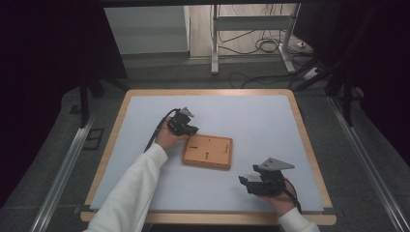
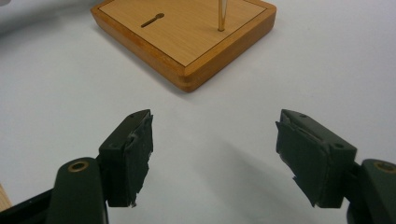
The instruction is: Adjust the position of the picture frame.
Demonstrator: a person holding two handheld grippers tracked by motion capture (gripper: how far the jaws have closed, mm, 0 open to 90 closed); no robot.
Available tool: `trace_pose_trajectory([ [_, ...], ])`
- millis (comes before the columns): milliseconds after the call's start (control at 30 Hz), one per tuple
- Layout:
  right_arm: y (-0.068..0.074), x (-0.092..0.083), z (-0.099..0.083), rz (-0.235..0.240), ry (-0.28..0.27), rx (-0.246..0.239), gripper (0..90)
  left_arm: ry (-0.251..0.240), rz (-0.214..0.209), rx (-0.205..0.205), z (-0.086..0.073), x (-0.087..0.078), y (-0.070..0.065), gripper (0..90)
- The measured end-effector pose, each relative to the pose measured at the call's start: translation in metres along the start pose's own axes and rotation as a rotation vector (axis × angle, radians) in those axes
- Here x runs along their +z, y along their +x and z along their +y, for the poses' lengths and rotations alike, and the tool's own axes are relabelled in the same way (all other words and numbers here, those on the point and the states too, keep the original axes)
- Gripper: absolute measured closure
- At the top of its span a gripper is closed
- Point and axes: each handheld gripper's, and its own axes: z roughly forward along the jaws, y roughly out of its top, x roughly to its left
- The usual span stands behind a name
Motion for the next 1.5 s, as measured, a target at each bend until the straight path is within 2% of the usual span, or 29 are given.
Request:
trace_pose_trajectory([
  [300, -0.001, 0.0, 0.0, -0.003, -0.001, 0.0, 27.2, 0.001, -0.013, 0.02, -0.01, -0.007, -0.01, 90.0],
  [800, 0.0, 0.002, 0.0, -0.008, 0.006, -0.008, 27.1, -0.019, -0.061, 0.057, -0.045, -0.028, -0.046, 90.0],
  [1133, 0.0, 0.003, -0.001, -0.01, 0.013, -0.013, 27.0, -0.021, -0.086, 0.068, -0.056, -0.031, -0.059, 90.0],
  [1333, 0.001, 0.004, -0.001, -0.013, 0.019, -0.018, 26.9, -0.013, -0.112, 0.089, -0.059, -0.033, -0.07, 90.0],
  [1500, 0.0, 0.003, 0.0, -0.016, 0.018, -0.016, 26.9, -0.01, -0.138, 0.089, -0.062, -0.035, -0.078, 90.0],
])
